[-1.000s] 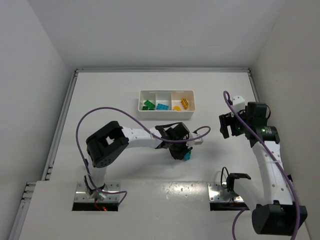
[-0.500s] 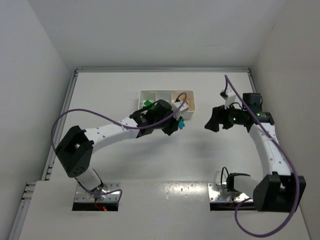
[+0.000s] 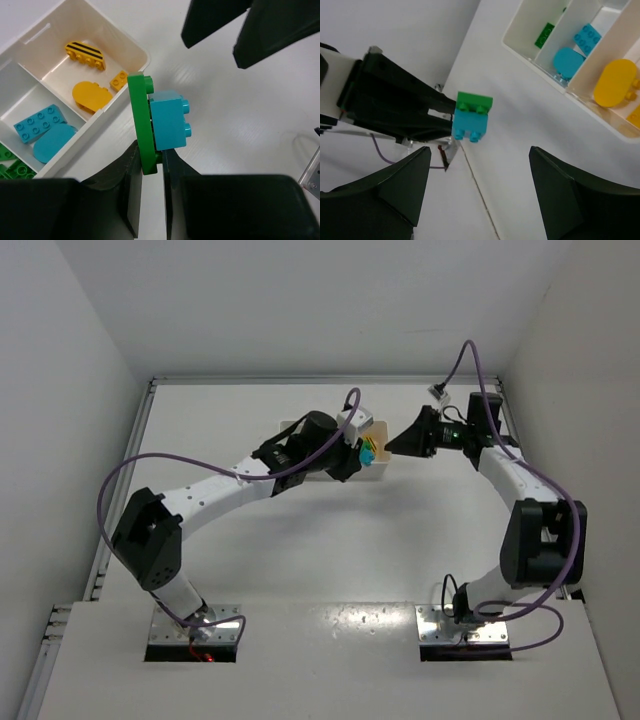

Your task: Sort the legos into containers by color

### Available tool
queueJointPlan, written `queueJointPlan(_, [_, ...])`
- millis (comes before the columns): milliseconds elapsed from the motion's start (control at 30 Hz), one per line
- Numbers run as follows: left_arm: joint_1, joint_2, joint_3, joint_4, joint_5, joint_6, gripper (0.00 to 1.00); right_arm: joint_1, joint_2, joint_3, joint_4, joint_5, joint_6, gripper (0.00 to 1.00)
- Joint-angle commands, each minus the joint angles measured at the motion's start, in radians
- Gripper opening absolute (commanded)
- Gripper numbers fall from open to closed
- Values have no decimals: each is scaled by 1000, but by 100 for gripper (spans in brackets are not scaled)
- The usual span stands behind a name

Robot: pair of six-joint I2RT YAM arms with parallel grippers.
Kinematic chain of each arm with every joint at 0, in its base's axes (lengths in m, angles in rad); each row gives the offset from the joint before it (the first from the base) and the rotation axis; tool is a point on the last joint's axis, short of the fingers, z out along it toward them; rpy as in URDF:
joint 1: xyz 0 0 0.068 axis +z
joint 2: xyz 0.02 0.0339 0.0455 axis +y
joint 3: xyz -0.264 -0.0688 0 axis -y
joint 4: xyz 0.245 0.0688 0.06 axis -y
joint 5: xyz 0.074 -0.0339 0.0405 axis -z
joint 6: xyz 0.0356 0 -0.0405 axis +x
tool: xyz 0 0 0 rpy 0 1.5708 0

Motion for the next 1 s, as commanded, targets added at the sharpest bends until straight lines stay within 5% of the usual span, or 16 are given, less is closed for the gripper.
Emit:
queueJointPlan(0, [12, 0, 40, 26, 35, -18, 0, 25, 30, 67, 229, -71, 178, 79])
queueJointPlan(633, [12, 29, 68, 45, 23, -8, 0, 120, 124, 127, 47, -34, 34, 78])
queueJointPlan(967, [12, 48, 77, 55, 5, 10, 0, 130, 124, 118, 35, -65, 16, 43])
